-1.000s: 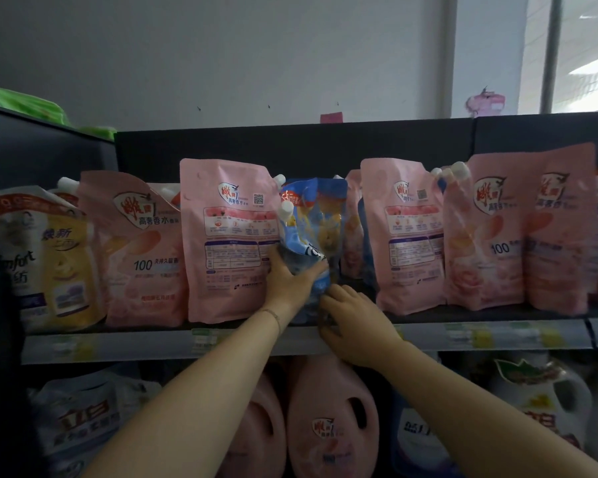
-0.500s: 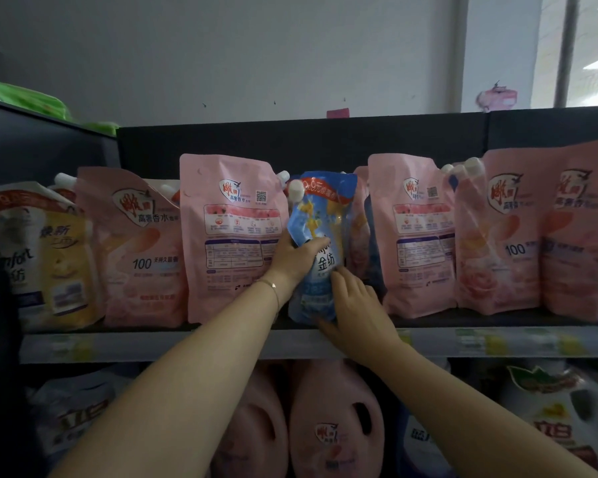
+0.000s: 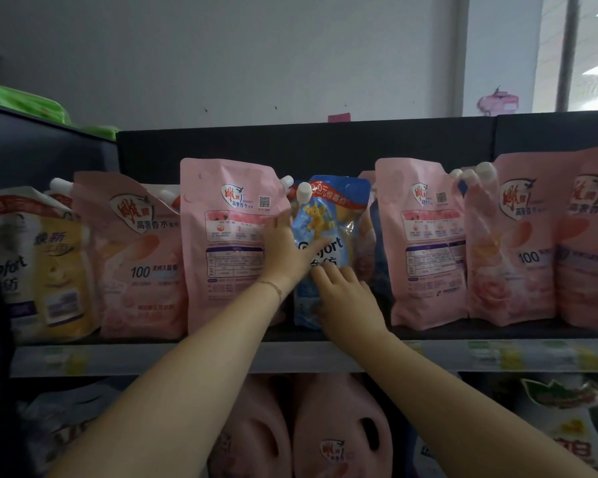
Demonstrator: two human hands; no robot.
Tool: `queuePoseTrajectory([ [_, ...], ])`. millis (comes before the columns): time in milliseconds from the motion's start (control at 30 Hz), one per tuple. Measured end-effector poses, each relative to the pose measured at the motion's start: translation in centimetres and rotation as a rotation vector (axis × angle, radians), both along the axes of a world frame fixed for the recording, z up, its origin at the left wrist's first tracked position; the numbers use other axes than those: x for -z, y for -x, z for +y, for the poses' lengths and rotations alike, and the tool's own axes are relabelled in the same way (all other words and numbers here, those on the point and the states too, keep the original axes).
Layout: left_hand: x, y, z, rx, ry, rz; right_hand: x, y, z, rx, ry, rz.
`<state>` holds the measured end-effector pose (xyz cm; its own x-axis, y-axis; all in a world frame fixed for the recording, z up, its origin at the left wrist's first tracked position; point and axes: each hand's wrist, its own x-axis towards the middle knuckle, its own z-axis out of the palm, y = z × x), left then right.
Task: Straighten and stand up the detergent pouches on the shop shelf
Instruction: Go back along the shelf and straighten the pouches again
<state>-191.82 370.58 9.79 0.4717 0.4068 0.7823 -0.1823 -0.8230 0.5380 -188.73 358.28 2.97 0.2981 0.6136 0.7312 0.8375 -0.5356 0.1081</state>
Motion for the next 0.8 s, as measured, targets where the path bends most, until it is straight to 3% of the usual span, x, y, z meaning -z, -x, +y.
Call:
queuePoseTrajectory([
  [67,0.3,1.0,-0.6,0.004,-0.031,-0.101,-0.3,-0.1,0.9,0.037,0.03,0.057],
  [200,1.9,2.2,-0.8,-0.13,-0.304,-0.186,-0.5,-0.7,2.6,0.133,0.052,0.248],
  [367,4.4,2.4,1.1,-0.306,-0.719,0.112,-1.7,-3.2,5.4,0.109,0.163,0.433],
  [567,5.7,1.5,1.2,-0.525,-0.889,0.502,-2.3,-4.6,5.5,0.027,0.49,0.452],
  [633,5.4,1.2,1.0,-0.549,-0.865,0.69,-2.8,-4.7,4.3,-0.058,0.412,0.604],
  [700,5.2,0.9,0.8,-0.586,-0.853,0.715,-3.1,-4.6,3.0,-0.176,0.246,0.655],
  [800,5.1,0.1,0.5,-0.64,-0.852,0.693,-2.6,-3.8,1.5,-0.036,0.133,0.327],
])
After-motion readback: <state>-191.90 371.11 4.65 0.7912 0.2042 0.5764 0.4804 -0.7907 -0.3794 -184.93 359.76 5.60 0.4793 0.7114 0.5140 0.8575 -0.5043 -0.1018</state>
